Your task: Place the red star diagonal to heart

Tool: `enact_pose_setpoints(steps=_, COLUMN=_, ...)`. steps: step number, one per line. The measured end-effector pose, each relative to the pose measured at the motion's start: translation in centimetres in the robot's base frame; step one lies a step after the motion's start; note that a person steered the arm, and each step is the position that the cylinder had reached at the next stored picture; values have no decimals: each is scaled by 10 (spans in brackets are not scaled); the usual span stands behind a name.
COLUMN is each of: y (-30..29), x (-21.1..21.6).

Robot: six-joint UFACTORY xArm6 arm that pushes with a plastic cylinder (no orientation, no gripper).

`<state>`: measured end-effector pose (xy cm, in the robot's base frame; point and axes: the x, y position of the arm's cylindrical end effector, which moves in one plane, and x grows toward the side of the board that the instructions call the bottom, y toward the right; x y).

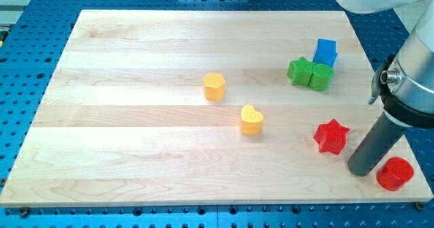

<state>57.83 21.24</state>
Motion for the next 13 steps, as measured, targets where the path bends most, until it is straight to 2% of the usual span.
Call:
enact_pose_setpoints(steps=5, y=3, x=-58)
enact_pose_setpoints(steps=7, y=-5, x=-67)
enact_pose_setpoints(steps=8, y=-24, x=-67)
enact_pose_setpoints(steps=10, y=-6, x=-64)
enact_pose_setpoints(steps=11, y=-7, x=-45)
enact_pose_setpoints(steps=13, y=-69, x=-43)
